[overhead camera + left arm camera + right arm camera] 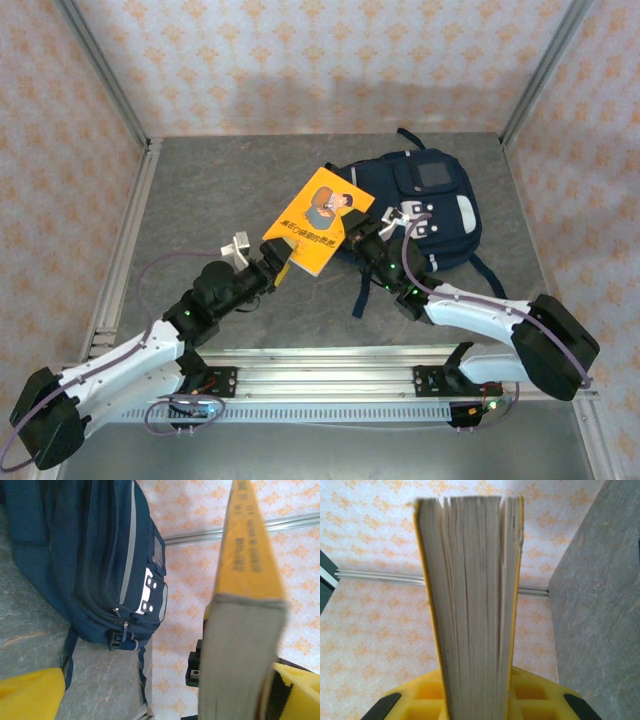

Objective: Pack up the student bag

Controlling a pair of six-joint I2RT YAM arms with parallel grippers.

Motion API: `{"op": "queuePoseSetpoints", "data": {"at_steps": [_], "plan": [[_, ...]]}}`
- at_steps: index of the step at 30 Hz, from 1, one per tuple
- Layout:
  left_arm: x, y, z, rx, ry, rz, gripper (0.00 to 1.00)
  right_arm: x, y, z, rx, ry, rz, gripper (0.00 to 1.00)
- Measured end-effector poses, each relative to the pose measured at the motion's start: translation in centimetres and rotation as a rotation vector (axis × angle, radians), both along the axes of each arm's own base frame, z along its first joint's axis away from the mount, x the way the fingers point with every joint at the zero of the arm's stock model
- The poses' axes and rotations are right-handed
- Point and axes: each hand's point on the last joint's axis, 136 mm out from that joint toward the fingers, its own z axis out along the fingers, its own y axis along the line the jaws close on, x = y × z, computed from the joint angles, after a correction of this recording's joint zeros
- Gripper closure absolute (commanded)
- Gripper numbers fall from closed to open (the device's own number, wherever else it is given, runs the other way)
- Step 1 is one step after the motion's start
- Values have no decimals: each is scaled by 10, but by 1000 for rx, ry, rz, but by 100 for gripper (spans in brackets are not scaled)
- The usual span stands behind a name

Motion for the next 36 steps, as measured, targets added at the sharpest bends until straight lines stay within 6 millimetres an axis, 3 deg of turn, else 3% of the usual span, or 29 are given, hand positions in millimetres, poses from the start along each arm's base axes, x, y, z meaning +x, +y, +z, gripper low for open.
{"op": "queuePoseSetpoints", "data": {"at_steps": [4, 9, 16, 23, 26, 27, 29, 31, 34, 36], "plan": [[5, -7, 13, -14, -27, 4, 12, -2, 2, 6, 20, -18, 0, 100], [8, -13, 24, -26, -59, 18, 39, -8, 3, 2, 17, -17, -17, 100], [9, -29, 31, -28, -70, 7, 65, -14, 1, -12, -8, -3, -62, 100], [8, -29, 35, -34, -80, 29, 97, -17, -3, -16, -14, 3, -117, 100], [6, -29, 34, -32, -77, 26, 100, -19, -4, -20, -23, 8, -132, 100], [6, -29, 34, -31, -76, 27, 100, -19, -4, -21, -25, 9, -133, 95], [5, -28, 33, -26, -73, 27, 100, -20, -4, -22, -36, 9, -134, 69], [4, -26, 31, -10, -72, 31, 100, -20, -5, -25, -79, 8, -141, 53], [3, -20, 27, 61, -64, 48, 100, -21, -15, -32, -219, 40, -171, 45], [1, -13, 31, 109, -70, 56, 100, -23, -26, -25, -300, 53, -202, 41]]}}
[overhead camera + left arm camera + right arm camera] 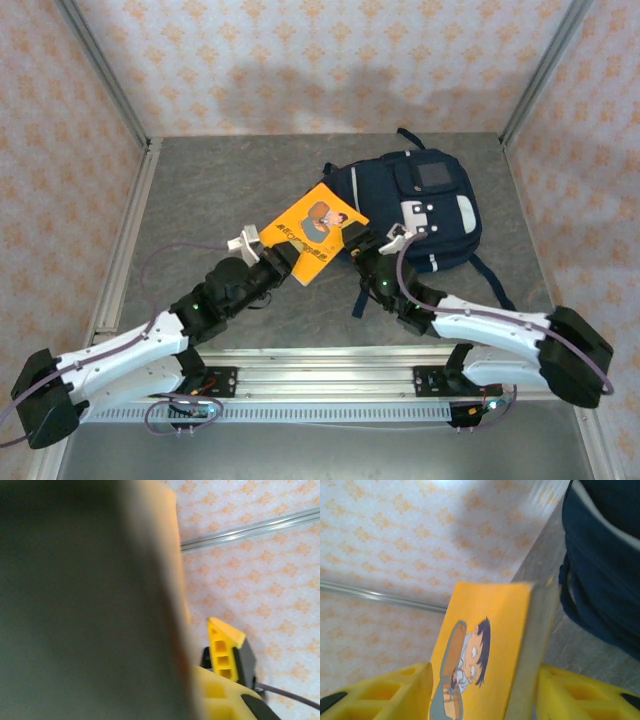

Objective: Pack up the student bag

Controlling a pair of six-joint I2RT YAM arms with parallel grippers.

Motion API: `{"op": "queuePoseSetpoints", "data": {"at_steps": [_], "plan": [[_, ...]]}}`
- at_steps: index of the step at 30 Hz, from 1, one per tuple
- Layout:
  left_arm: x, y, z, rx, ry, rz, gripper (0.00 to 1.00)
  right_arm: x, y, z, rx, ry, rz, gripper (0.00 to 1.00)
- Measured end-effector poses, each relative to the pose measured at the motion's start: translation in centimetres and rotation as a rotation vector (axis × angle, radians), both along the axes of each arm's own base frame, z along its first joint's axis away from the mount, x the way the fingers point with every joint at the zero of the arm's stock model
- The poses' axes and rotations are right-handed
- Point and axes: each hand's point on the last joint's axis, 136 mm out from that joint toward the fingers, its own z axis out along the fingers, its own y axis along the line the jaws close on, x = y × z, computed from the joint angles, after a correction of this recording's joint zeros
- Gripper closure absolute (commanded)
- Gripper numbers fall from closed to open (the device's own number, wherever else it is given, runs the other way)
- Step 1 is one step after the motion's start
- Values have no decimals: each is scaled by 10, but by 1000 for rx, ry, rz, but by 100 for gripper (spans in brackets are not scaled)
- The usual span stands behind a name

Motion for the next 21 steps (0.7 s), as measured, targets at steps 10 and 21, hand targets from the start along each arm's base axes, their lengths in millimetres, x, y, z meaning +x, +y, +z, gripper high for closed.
{"op": "queuePoseSetpoints", "data": {"at_steps": [10, 21], "plan": [[-15, 58, 32, 305, -55, 86, 100, -7, -54, 3, -534, 5, -98, 44], [-22, 82, -13, 599, 85, 18, 100, 58, -14, -6, -1066, 191, 186, 14]]}}
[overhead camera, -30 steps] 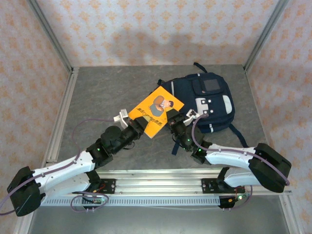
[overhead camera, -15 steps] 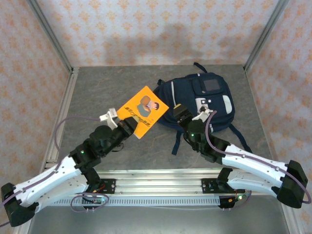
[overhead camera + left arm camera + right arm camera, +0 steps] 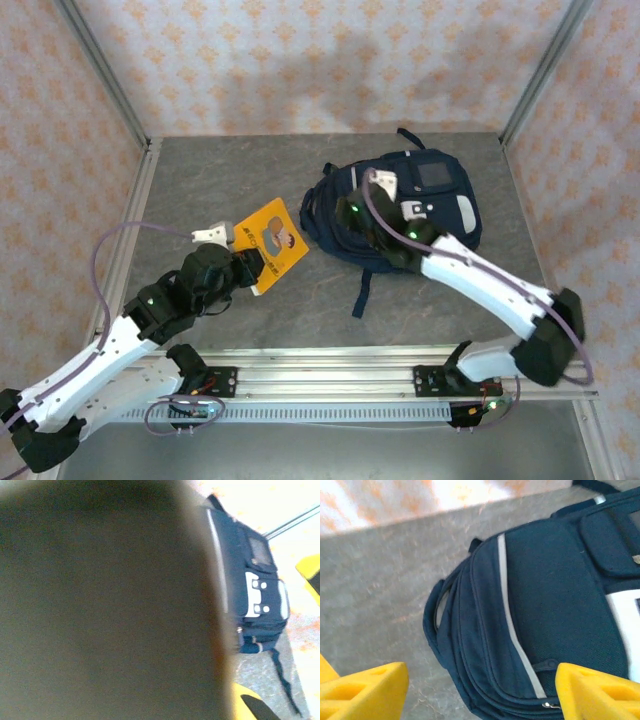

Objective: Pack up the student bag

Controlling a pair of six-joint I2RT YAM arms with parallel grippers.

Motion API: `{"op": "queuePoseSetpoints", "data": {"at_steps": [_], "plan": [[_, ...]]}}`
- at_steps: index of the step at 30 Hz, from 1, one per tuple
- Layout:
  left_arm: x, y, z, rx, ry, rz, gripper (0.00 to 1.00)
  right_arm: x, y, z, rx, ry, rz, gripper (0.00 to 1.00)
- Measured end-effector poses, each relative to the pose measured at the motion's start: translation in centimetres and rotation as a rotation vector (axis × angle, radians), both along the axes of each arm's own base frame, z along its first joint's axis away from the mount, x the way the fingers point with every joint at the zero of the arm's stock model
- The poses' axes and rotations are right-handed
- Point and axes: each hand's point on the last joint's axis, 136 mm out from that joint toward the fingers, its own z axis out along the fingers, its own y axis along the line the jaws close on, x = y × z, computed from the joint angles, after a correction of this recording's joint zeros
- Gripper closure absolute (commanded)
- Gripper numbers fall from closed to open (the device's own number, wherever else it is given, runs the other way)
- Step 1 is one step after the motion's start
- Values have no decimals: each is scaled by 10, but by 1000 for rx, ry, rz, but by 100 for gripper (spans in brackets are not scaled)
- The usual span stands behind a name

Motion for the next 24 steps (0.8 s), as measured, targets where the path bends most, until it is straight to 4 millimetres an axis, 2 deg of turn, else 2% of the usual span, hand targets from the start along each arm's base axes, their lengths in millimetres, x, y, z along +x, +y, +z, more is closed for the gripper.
{"op": "queuePoseSetpoints", "data": {"at_steps": [3, 7, 10, 14, 17, 21, 24], "plan": [[0, 7, -6, 14, 25, 6, 100, 16, 14, -34, -156, 120, 64, 9], [2, 14, -6, 6, 32, 20, 100, 29, 11, -76, -295, 264, 97, 8], [1, 16, -3, -10, 24, 21, 100, 42, 4, -91, -337, 330, 95, 10], [-1, 16, -7, -13, 35, 11, 100, 61, 4, -100, -356, 372, 93, 15], [-2, 16, -17, -7, 59, 7, 100, 71, 8, -110, -379, 396, 104, 23], [-1, 15, -24, -5, 85, 1, 100, 77, 13, -129, -414, 437, 127, 42], [-1, 16, -26, -9, 92, 3, 100, 80, 15, -137, -434, 456, 140, 63]]}}
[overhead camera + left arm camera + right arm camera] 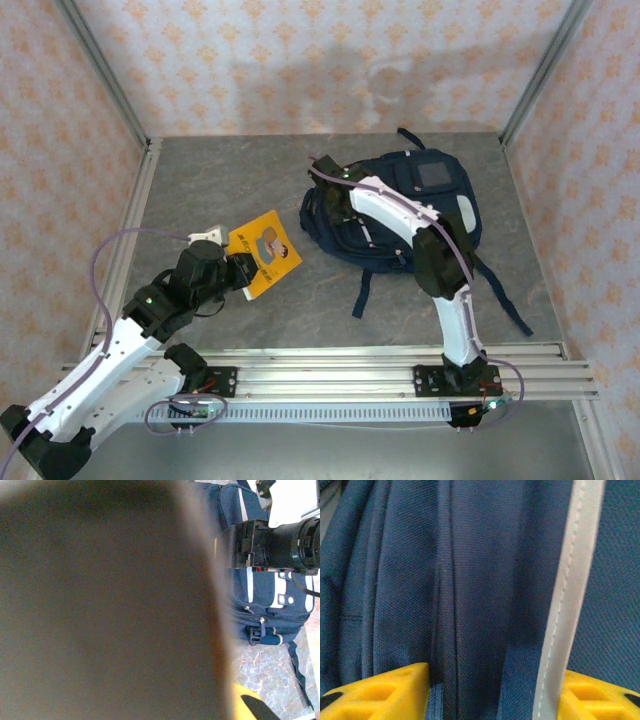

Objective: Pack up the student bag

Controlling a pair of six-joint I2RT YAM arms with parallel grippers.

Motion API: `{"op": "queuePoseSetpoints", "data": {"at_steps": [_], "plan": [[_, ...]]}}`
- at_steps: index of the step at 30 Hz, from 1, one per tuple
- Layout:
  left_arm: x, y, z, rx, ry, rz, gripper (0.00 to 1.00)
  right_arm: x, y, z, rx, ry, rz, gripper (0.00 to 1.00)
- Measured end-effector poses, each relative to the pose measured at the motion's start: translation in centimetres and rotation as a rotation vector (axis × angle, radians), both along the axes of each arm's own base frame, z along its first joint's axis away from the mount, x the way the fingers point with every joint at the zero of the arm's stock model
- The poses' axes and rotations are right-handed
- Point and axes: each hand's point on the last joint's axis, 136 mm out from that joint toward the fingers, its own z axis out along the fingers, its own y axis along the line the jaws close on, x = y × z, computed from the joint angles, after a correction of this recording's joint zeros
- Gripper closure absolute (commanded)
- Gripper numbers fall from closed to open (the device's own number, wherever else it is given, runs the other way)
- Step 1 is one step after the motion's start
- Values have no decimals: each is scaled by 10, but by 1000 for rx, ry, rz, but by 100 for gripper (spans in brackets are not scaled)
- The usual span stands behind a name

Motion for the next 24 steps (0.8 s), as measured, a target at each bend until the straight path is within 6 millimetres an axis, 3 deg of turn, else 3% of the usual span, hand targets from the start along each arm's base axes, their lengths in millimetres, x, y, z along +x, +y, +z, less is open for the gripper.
{"op": "queuePoseSetpoints", "data": {"at_steps": [4, 6, 12, 19, 24], "plan": [[1, 2, 0, -5, 0, 9, 100, 0, 2, -2, -2, 12, 21, 93], [1, 4, -1, -6, -1, 14, 100, 1, 0, -2, 1, 18, 23, 99], [3, 9, -1, -8, -1, 31, 100, -13, -4, 15, 50, 15, 82, 100], [7, 8, -3, -17, 15, 24, 100, -73, -31, 79, 185, -45, 213, 100], [17, -17, 4, -113, 15, -45, 100, -106, -40, 123, 389, -87, 278, 100]]}}
